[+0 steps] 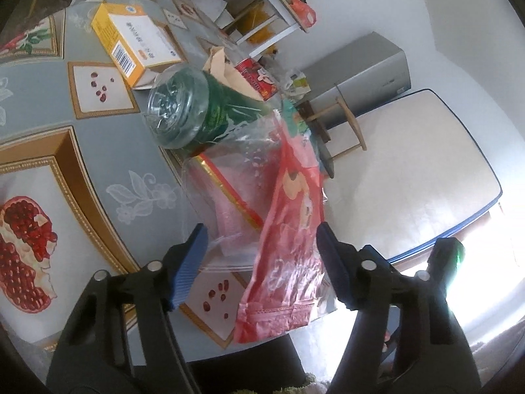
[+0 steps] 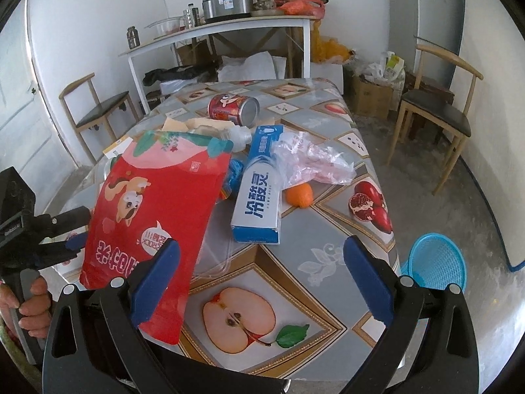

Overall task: Collect trash
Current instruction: 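Move the left tool to the red snack bag and close on it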

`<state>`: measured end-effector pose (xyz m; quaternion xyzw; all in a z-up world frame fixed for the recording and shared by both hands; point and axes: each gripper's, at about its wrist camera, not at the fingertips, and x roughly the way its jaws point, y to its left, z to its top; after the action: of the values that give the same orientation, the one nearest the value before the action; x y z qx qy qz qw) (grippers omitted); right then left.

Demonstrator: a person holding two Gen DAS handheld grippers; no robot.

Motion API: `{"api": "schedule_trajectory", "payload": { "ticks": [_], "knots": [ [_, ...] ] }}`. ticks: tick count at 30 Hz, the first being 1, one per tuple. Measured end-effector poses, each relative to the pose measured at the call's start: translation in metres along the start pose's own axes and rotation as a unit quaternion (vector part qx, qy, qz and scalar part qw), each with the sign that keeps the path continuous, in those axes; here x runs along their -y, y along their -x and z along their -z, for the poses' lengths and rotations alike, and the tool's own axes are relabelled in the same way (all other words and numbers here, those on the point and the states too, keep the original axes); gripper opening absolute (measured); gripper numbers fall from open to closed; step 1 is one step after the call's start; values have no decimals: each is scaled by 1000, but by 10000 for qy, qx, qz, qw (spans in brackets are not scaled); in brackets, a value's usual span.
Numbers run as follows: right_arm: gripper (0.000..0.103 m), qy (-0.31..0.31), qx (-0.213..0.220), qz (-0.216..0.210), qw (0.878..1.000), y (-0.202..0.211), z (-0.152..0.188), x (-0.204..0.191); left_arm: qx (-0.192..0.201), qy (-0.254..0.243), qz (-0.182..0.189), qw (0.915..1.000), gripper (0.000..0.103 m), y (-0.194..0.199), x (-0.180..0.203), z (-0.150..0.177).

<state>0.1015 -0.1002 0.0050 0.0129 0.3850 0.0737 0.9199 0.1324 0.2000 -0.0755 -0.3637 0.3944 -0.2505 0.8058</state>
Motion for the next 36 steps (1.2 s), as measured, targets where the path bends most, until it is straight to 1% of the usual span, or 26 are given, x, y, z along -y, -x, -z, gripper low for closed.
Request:
{"api": "schedule_trajectory", "payload": {
  "ticks": [4, 6, 10, 14, 18, 21, 24, 31, 33, 36],
  "knots": [
    [97, -19, 3, -32, 10000, 1, 1, -1, 161, -150, 22, 9998, 59, 12, 9, -3],
    [97, -15, 2, -46, 10000, 1, 1, -2, 155, -209, 75, 9996, 58, 18, 12, -3],
    [97, -22, 18, -77, 10000, 2, 1, -4, -104, -230, 64, 9997, 55, 5, 14, -14],
    [97, -14, 60, -60, 10000, 5, 1, -6, -374, -213, -140, 9990, 48, -14, 12, -25],
    [97, -42, 74, -26, 10000, 7, 2, -4, -492, -236, -169, 9984, 44, -19, 13, -29],
    [97, -108, 58, -26, 9999, 8, 3, -1, -553, -320, -135, 9979, 42, -18, 17, -30],
    [97, -145, 34, -56, 9999, 6, 3, -1, -667, -312, -230, 9970, 42, -21, 18, -29],
    [97, -129, 66, -81, 9999, 8, 5, -3, -853, -441, -174, 9952, 42, -22, 24, -22],
    [97, -155, 67, -111, 9998, 8, 5, -3, -917, -465, -195, 9945, 41, -25, 25, -20],
    [97, -215, 58, -170, 9996, 8, 7, -3, -1012, -453, -212, 9936, 36, -28, 25, -19]
  ]
}}
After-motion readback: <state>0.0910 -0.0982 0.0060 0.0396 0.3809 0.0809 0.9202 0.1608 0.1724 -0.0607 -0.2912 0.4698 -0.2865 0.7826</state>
